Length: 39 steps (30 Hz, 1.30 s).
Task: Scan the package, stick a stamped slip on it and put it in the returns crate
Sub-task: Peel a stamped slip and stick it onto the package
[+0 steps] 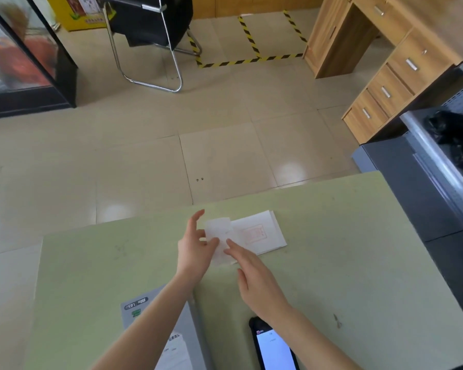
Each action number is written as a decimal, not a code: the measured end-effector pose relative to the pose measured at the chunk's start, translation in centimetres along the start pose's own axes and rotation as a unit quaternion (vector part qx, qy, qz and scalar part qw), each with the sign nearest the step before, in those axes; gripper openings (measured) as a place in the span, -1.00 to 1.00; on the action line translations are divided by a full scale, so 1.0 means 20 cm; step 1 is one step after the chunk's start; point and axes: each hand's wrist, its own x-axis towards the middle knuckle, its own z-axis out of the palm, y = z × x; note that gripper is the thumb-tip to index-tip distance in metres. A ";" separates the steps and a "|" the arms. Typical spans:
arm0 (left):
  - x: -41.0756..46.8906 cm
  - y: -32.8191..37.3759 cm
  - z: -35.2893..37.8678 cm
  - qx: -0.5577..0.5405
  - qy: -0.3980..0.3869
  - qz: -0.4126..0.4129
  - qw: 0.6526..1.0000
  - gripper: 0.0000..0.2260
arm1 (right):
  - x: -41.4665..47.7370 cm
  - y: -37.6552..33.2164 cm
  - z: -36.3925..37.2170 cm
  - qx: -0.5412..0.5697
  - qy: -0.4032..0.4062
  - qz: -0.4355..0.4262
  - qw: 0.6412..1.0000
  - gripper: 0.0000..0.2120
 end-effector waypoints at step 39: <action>0.05 -0.20 -0.40 0.092 0.058 -0.079 0.991 -0.57 | 0.29 0.29 0.08 -0.295 -0.132 0.157 0.933 -0.44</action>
